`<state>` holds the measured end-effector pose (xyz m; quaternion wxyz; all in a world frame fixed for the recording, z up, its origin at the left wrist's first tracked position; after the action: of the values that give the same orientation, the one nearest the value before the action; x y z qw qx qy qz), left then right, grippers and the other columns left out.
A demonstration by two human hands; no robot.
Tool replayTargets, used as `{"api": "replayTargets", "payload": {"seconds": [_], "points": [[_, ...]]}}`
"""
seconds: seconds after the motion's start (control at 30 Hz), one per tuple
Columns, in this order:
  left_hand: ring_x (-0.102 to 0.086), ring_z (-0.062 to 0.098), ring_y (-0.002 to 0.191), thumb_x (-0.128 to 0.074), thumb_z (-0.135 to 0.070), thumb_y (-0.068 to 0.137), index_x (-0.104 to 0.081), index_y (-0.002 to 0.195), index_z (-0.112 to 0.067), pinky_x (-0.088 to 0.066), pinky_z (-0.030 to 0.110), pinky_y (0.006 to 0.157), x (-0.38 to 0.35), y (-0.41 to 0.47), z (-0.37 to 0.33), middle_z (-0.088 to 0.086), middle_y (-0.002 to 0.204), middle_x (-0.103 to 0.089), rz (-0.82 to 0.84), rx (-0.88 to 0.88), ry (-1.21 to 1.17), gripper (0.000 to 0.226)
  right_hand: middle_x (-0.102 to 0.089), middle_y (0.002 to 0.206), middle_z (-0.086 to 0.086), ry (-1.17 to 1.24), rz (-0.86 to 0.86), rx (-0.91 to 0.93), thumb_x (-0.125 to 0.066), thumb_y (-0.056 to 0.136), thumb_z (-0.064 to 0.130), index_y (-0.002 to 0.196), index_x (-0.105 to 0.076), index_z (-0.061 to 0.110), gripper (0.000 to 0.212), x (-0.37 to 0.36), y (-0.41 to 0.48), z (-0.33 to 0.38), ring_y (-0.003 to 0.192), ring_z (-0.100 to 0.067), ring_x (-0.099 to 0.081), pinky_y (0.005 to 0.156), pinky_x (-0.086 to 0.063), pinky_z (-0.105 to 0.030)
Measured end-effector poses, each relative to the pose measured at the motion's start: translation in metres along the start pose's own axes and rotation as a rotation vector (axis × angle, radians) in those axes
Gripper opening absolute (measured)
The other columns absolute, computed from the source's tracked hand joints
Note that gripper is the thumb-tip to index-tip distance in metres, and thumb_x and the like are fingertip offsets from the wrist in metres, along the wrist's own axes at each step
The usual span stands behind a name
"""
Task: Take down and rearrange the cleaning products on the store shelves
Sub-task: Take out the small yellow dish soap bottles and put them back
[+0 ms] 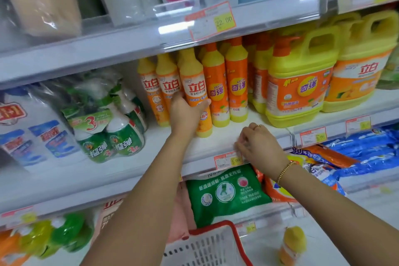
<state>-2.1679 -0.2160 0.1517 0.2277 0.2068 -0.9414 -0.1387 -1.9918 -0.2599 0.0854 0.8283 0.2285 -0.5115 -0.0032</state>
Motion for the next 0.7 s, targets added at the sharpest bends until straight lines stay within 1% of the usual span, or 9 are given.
{"api": "replayTargets", "payload": {"seconds": [0.1, 0.2, 0.23, 0.3, 0.33, 0.4, 0.53, 0.63, 0.7], "points": [[-0.060, 0.021, 0.113, -0.080, -0.029, 0.075, -0.052, 0.126, -0.011, -0.040, 0.023, 0.084, -0.003, -0.001, -0.002, 0.005, 0.126, -0.062, -0.035, 0.024, 0.012, 0.060, -0.055, 0.095, -0.008, -0.005, 0.092, -0.005, -0.060, 0.086, 0.021, 0.093, -0.061, 0.006, 0.016, 0.007, 0.002, 0.001, 0.096, -0.024, -0.049, 0.081, -0.036, -0.027], [-0.061, 0.015, 0.106, -0.084, -0.019, 0.070, -0.054, 0.122, -0.015, -0.043, 0.023, 0.085, 0.007, -0.018, -0.004, 0.001, 0.120, -0.064, -0.001, -0.043, -0.068, 0.060, -0.053, 0.095, -0.007, 0.031, 0.170, -0.026, -0.059, 0.086, 0.020, 0.098, -0.061, 0.007, 0.018, 0.020, 0.001, 0.004, 0.098, -0.024, -0.052, 0.080, -0.037, -0.026], [-0.060, 0.010, 0.100, -0.084, -0.016, 0.070, -0.054, 0.119, -0.019, -0.043, 0.019, 0.083, 0.012, -0.028, -0.004, -0.004, 0.116, -0.063, 0.033, -0.071, -0.078, 0.058, -0.054, 0.098, -0.007, 0.044, 0.191, -0.032, -0.059, 0.086, 0.022, 0.100, -0.060, 0.008, 0.020, 0.025, -0.001, 0.006, 0.099, -0.023, -0.053, 0.080, -0.038, -0.026], [-0.056, -0.004, 0.091, -0.085, -0.010, 0.068, -0.051, 0.105, -0.034, -0.042, 0.007, 0.077, 0.021, -0.055, -0.003, -0.016, 0.105, -0.059, 0.118, -0.129, -0.092, 0.055, -0.055, 0.107, -0.006, 0.053, 0.209, -0.022, -0.060, 0.088, 0.026, 0.110, -0.057, 0.012, 0.027, 0.036, -0.008, 0.013, 0.102, -0.021, -0.054, 0.082, -0.039, -0.026], [-0.054, -0.006, 0.091, -0.085, -0.008, 0.067, -0.049, 0.099, -0.040, -0.043, 0.007, 0.078, 0.024, -0.069, -0.002, -0.019, 0.103, -0.058, 0.145, -0.162, -0.092, 0.057, -0.055, 0.111, -0.005, 0.053, 0.206, -0.005, -0.061, 0.088, 0.028, 0.116, -0.055, 0.014, 0.032, 0.042, -0.012, 0.017, 0.104, -0.020, -0.054, 0.084, -0.040, -0.026], [-0.052, -0.011, 0.094, -0.086, -0.009, 0.065, -0.048, 0.095, -0.046, -0.043, 0.009, 0.080, 0.031, -0.094, -0.003, -0.019, 0.103, -0.057, 0.149, -0.230, -0.060, 0.061, -0.055, 0.118, -0.005, 0.054, 0.194, 0.032, -0.061, 0.088, 0.029, 0.122, -0.051, 0.016, 0.037, 0.053, -0.024, 0.026, 0.107, -0.019, -0.053, 0.086, -0.040, -0.026], [-0.049, -0.023, 0.093, -0.086, -0.007, 0.066, -0.045, 0.096, -0.044, -0.038, 0.000, 0.076, 0.048, -0.131, -0.024, -0.022, 0.101, -0.054, 0.147, -0.297, -0.086, 0.063, -0.053, 0.122, -0.005, 0.002, 0.183, 0.090, -0.060, 0.089, 0.029, 0.123, -0.046, 0.018, 0.038, 0.077, -0.048, 0.046, 0.109, -0.019, -0.051, 0.085, -0.039, -0.026], [-0.055, -0.021, 0.088, -0.087, -0.010, 0.066, -0.048, 0.097, -0.043, -0.042, 0.002, 0.072, 0.060, -0.150, -0.041, -0.025, 0.095, -0.060, 0.149, -0.245, -0.175, 0.059, -0.048, 0.129, -0.003, 0.035, 0.135, 0.109, -0.063, 0.087, 0.029, 0.130, -0.040, 0.021, 0.050, 0.095, -0.069, 0.061, 0.112, -0.019, -0.051, 0.086, -0.040, -0.025], [-0.061, -0.016, 0.083, -0.087, -0.013, 0.065, -0.051, 0.100, -0.039, -0.046, 0.005, 0.068, 0.069, -0.159, -0.053, -0.024, 0.093, -0.063, 0.104, -0.182, -0.267, 0.057, -0.043, 0.134, 0.001, 0.113, 0.080, 0.123, -0.068, 0.083, 0.031, 0.137, -0.033, 0.025, 0.065, 0.103, -0.086, 0.071, 0.118, -0.014, -0.047, 0.083, -0.036, -0.017]]}}
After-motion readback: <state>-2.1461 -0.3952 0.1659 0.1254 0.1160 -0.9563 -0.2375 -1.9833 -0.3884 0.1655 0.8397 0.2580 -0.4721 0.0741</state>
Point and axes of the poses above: each hand's wrist, its own y-axis towards the middle knuckle, its own x-axis out of the back of the hand, z = x × y, the point moved 1 cm from there along y, towards the middle knuckle
